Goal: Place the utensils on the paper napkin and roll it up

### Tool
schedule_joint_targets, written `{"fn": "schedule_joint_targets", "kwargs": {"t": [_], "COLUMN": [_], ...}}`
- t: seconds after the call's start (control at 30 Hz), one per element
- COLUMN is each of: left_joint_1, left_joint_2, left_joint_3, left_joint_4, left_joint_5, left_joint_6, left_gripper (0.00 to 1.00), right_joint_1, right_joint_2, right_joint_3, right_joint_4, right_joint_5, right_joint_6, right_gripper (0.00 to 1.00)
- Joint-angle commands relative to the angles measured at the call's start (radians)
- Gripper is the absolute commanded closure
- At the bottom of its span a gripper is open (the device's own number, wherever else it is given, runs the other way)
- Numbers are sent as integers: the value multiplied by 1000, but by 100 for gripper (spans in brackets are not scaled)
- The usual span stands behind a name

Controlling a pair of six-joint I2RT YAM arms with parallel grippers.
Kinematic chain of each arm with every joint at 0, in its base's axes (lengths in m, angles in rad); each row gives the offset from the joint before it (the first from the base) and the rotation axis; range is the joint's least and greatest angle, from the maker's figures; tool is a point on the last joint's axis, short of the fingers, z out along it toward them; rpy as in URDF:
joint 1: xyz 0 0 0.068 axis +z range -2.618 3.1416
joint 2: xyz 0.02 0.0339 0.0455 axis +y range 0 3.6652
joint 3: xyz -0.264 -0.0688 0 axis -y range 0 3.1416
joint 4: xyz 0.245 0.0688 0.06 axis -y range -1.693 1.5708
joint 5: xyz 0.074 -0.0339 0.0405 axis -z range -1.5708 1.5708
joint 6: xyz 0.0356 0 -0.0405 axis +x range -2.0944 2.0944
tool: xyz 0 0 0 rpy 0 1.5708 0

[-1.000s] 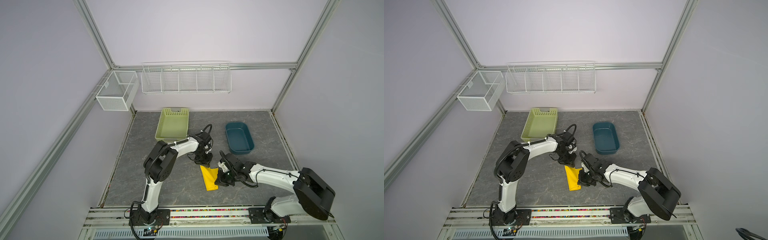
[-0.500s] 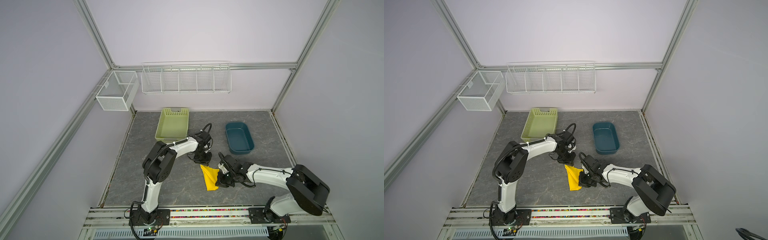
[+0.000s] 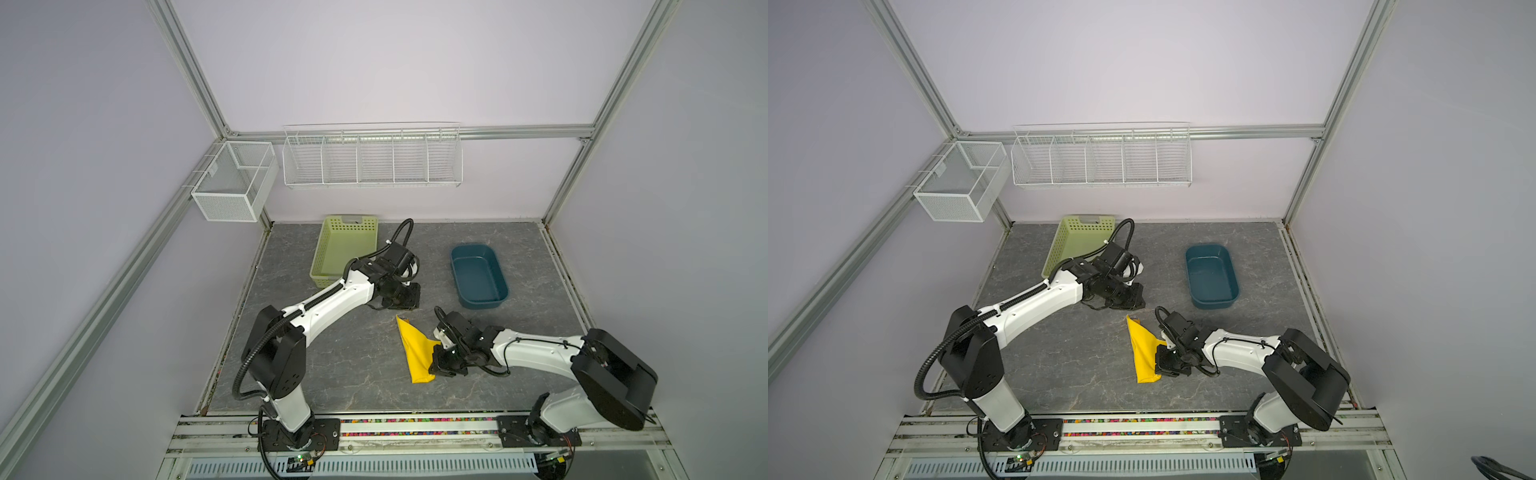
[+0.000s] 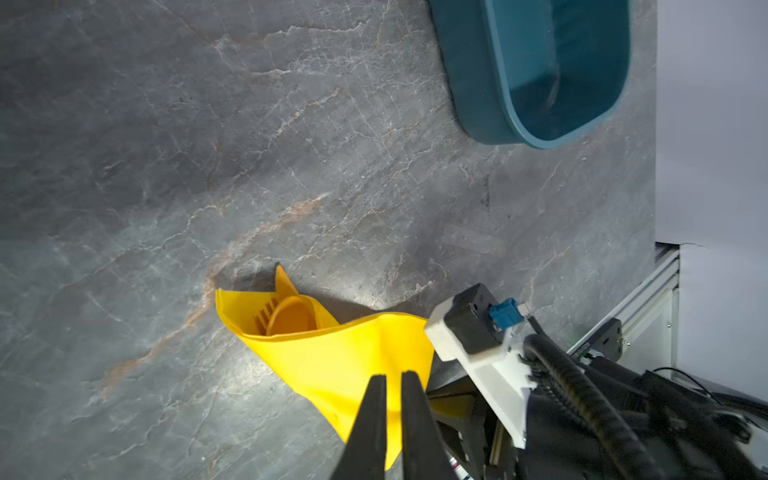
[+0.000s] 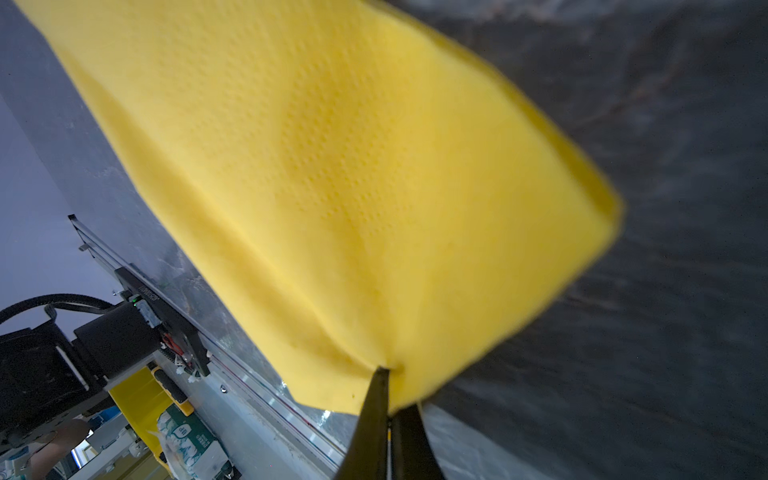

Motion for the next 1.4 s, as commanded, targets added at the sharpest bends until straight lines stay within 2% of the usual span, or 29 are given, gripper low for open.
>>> {"fn": "schedule_joint_targets", "kwargs": {"t": [0.0, 0.23, 0.4, 0.77, 1.03, 1.23, 1.37], "left_joint_1": [-16, -73, -82, -80, -75, -62, -52], "left_joint_2": [-20, -8, 41, 113, 88, 39, -24], "left_joint_3": [-120, -303, -376, -420, -438, -442, -429], "left_joint_4": [33, 196, 244, 216, 236, 253, 248], "left_joint_5": [55, 133, 148, 93, 85, 78, 65], "left_joint_6": [-78, -165, -168, -114, -119, -125, -135], "left_gripper": [90, 91, 92, 97, 98, 98, 91], "right_joint_1": [14, 20, 30, 31, 21, 11, -22], "right_joint_2": [41, 59, 73, 1, -65, -48, -36], "right_joint_3": [5, 13, 24, 50, 27, 11, 14], "right_joint_4": [-65, -31, -32, -102, -136, -54, -7], "right_joint_5": [41, 36, 33, 60, 79, 49, 34], "right_joint_6": [30, 63, 65, 53, 62, 65, 62], "right_gripper": [93, 93, 93, 81, 61, 58, 58]}}
